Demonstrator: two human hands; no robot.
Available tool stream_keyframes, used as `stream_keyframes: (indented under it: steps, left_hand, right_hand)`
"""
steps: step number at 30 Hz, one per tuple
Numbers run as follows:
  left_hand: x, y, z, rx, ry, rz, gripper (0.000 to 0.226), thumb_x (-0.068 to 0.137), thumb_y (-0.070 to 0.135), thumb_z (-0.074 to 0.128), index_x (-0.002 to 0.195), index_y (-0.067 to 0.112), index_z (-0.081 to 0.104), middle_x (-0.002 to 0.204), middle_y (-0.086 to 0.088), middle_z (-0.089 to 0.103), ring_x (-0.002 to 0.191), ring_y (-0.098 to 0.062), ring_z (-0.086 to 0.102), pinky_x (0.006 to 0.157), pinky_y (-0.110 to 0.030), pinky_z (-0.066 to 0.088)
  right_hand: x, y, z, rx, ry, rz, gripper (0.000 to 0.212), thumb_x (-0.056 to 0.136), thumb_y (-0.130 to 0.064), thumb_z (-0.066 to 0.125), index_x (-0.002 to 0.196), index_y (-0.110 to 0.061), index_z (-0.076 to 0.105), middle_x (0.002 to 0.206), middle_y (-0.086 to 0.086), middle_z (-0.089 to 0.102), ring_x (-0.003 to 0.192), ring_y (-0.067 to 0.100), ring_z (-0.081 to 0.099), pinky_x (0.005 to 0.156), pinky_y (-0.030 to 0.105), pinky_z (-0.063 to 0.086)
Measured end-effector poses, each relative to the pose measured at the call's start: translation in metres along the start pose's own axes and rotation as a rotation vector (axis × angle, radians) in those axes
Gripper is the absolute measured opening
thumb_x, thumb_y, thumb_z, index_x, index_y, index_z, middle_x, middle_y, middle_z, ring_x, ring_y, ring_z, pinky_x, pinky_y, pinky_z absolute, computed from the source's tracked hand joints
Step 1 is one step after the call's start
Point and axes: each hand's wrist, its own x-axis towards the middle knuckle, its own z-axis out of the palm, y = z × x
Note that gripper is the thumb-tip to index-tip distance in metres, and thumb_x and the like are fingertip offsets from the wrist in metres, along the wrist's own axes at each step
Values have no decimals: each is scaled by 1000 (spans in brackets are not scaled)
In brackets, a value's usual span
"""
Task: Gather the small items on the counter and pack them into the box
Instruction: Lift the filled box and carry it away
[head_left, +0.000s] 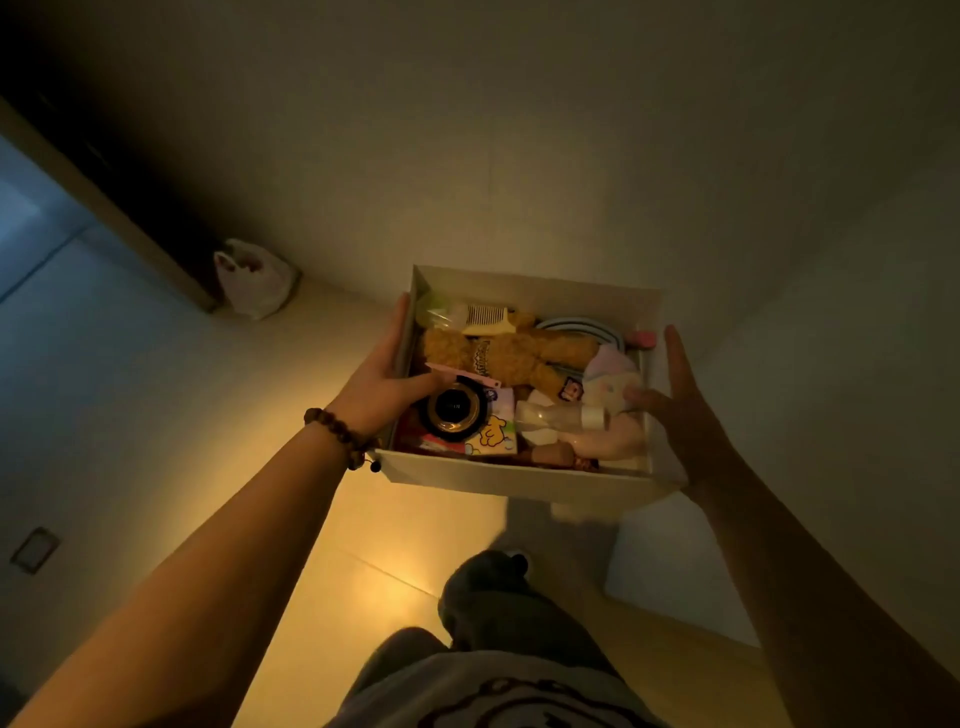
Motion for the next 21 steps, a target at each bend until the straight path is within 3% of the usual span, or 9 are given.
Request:
stream_keyframes:
  steps: [4, 8, 11, 14, 16, 19, 21]
  left_hand:
    - [55, 8, 6, -4, -64, -8, 103, 68, 33, 75, 142, 52, 6, 115, 36, 45, 100, 0, 61, 68, -26, 55]
    - [105, 12, 16, 19, -125, -17, 101, 67, 37, 76, 138, 59, 8, 105, 50, 47, 99, 5, 59, 66, -23, 55]
    - [145, 9, 21, 37, -147, -20, 95, 67, 38, 75, 131, 68, 11, 105, 50, 45, 98, 7, 58, 66, -21, 55]
    - [189, -9, 27, 42, -194, -17, 95, 72, 31, 73, 135, 61, 10, 110, 48, 45, 99, 12, 55, 69, -18, 53]
    - [218, -31, 34, 62, -235, -12, 93, 74, 26, 73, 134, 60, 11, 113, 45, 47, 105, 11, 54, 72, -19, 53]
    - [263, -77, 48, 82, -273, -19, 94, 72, 29, 71, 134, 61, 8, 118, 41, 43, 107, 11, 52, 78, -24, 54]
    - [294, -118, 61, 85, -292, -25, 97, 71, 28, 70, 136, 59, 5, 119, 40, 43, 107, 12, 52, 82, -26, 53]
  right_hand:
    - [32, -6, -17, 35, 80, 0, 82, 89, -6, 57, 149, -39, 12, 132, -24, 27, 104, -8, 43, 62, -2, 41]
    - [60, -5, -34, 15, 126, 25, 82, 89, -6, 58, 149, -40, 12, 133, -27, 26, 111, -11, 36, 65, -4, 39]
    - [85, 6, -42, -26, 175, 15, 81, 90, -4, 57, 150, -32, 11, 142, -17, 22, 108, -22, 36, 70, -6, 37]
    - [115, 31, -45, -58, 209, 43, 81, 89, -6, 58, 149, -33, 10, 143, -19, 16, 108, -26, 28, 72, -10, 32]
    - [133, 54, -48, -39, 239, 65, 86, 85, -13, 64, 148, -35, 9, 141, -21, 13, 107, -28, 26, 72, -10, 31]
    - [165, 100, -49, -26, 267, 93, 101, 67, -42, 67, 150, -35, 8, 142, -22, 13, 114, -22, 24, 80, -6, 32]
    - [188, 145, -51, -36, 290, 110, 97, 73, -34, 68, 150, -34, 9, 141, -20, 13, 110, -25, 24, 79, -7, 29]
